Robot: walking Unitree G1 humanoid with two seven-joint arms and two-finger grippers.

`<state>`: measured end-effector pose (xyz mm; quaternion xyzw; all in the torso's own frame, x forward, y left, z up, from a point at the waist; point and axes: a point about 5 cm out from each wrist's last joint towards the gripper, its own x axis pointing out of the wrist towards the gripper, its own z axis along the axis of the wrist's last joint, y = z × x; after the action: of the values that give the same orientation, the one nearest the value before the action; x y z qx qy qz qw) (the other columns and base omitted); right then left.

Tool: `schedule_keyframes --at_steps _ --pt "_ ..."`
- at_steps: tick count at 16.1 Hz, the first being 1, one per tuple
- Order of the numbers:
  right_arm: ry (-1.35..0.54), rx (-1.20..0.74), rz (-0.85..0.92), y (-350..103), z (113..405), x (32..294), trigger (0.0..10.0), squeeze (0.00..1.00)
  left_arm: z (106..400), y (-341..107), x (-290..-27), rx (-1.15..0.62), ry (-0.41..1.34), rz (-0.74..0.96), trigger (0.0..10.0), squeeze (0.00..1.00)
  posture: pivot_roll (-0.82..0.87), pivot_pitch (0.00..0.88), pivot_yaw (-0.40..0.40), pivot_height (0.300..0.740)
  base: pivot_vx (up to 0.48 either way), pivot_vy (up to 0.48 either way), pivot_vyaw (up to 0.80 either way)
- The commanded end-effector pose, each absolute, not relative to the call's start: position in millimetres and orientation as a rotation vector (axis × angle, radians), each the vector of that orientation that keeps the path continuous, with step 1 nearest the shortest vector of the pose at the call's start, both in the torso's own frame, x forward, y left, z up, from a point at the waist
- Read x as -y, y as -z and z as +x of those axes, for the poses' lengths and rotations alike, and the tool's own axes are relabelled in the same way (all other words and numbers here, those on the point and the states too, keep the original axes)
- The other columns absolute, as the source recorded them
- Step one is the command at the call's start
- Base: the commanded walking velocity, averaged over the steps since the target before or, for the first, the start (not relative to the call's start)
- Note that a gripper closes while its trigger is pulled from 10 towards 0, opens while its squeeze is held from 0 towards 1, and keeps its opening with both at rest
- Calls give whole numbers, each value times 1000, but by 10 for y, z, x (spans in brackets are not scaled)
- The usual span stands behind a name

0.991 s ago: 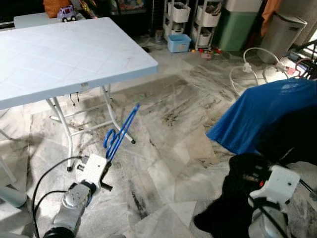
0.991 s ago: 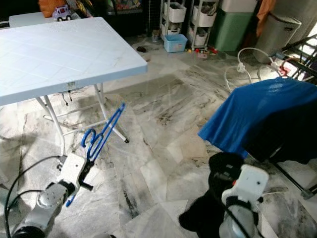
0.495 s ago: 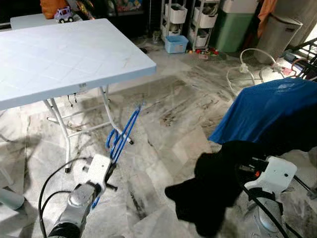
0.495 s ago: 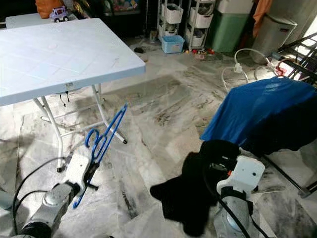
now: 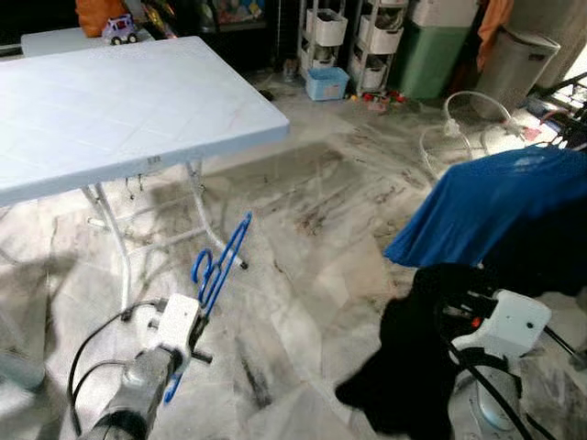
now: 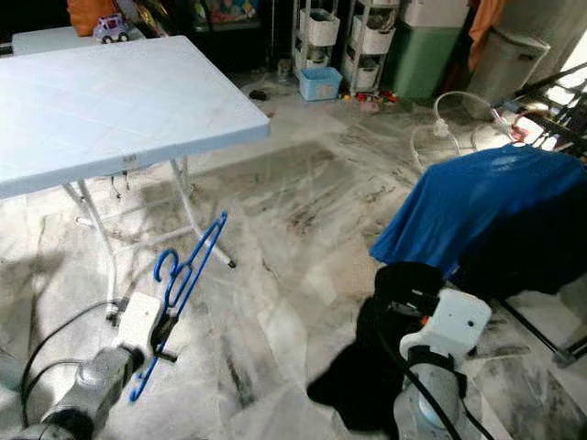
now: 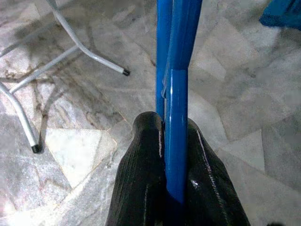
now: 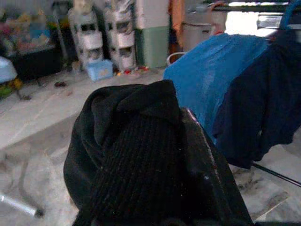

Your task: Hang hanger

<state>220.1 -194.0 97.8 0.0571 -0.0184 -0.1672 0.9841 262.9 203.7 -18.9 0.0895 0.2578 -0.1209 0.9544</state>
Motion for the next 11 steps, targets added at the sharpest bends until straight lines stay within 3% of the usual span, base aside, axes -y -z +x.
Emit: schedule_keyframes --at_steps 1,3,11 --pt "364 93 114 -1082 2177 2010 0 0 2715 125 -1957 -483 262 179 10000 0 110 15 -41 740 337 0 -800" --pt "373 96 117 -1069 2170 2020 0 0 2697 151 -1944 -499 263 190 10000 0 110 11 -33 740 319 0 -800" --pt "421 119 149 -1034 2179 1961 0 0 2814 93 -1885 -533 316 245 10000 0 84 0 53 740 0 0 0"
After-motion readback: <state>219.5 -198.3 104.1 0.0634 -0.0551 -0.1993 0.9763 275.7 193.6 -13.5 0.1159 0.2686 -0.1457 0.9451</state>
